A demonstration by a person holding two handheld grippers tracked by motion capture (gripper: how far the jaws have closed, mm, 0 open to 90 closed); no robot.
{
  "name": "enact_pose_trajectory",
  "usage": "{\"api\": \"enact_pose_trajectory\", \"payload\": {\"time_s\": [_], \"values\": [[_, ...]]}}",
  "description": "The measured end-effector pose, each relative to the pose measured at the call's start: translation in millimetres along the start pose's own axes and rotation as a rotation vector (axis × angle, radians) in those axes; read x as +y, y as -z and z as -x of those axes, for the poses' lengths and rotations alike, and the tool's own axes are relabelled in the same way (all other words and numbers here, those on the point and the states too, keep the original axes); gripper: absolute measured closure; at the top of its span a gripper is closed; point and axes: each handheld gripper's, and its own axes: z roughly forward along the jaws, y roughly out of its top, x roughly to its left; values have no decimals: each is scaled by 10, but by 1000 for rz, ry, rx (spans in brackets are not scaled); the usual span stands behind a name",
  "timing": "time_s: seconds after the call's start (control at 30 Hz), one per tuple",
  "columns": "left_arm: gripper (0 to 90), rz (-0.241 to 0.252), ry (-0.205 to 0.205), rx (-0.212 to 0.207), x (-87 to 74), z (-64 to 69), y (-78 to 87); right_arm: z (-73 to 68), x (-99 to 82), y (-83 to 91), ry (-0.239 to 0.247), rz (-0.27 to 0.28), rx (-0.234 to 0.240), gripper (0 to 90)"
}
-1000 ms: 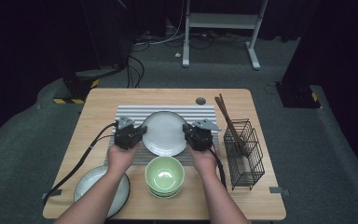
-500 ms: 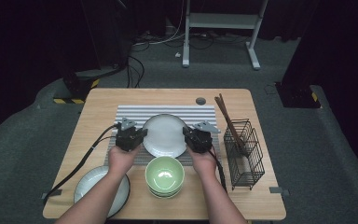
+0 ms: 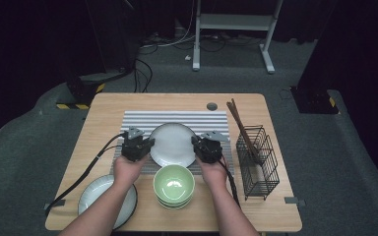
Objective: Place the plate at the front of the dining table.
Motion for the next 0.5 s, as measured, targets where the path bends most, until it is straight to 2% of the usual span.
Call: {"api": "enact_pose_trajectory", "payload": {"time_s": [0.5], "values": [[793, -38, 11, 23, 16, -64, -104, -18, 30, -101, 22, -1, -22, 785]]}}
